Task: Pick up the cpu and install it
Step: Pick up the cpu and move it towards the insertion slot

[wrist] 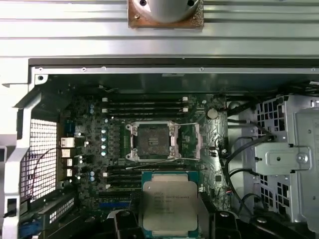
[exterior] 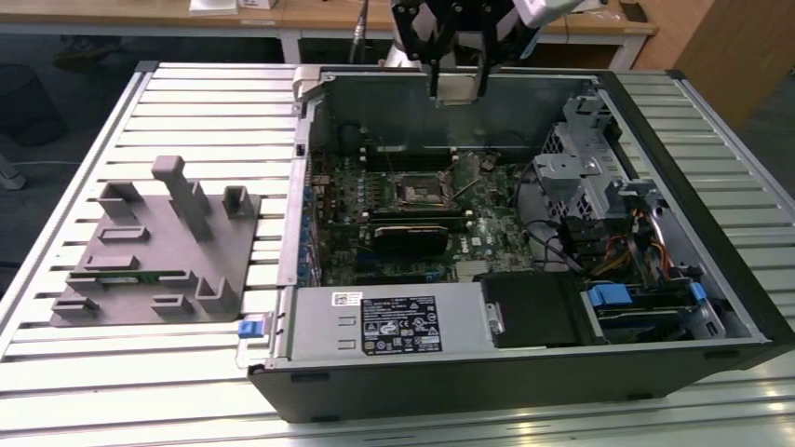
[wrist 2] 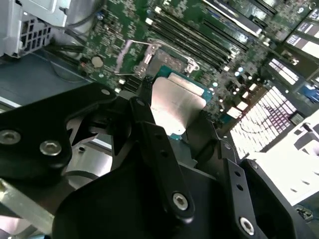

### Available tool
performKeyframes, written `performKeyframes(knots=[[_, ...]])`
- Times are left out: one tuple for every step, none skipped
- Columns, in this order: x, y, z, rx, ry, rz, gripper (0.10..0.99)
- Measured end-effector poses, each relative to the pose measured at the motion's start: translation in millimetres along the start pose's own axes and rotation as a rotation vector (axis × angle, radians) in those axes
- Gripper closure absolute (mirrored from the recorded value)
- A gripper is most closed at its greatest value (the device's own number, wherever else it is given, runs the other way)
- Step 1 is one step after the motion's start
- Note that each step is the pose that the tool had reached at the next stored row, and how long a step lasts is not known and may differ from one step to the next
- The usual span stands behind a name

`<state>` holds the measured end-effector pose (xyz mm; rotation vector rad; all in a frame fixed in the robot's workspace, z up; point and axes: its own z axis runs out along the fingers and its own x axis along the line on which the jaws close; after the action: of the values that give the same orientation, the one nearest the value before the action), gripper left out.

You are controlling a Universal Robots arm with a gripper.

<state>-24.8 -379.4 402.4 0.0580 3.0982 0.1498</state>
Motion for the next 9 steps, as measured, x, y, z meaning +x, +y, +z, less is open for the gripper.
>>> performKeyframes(knots=[[-2.7,0.1,0.2,0.0,0.0013,0.0,0.561],[-5.4,0.2,0.3,0.0,0.0027,0.0,0.561],[-8.0,0.2,0.4,0.0,0.0046,0.001,0.561],[-10.4,0.4,0.5,0.0,0.0072,0.001,0.561],[-12.8,0.4,0.6,0.0,0.0105,0.001,0.561],[-14.8,0.5,0.8,0.001,0.016,0.002,0.561],[-16.5,0.5,0.8,0.001,0.0203,0.002,0.561],[-18.2,0.6,0.8,0.001,0.023,0.002,0.561],[-19.0,0.6,0.8,0.001,0.0237,0.002,0.561]])
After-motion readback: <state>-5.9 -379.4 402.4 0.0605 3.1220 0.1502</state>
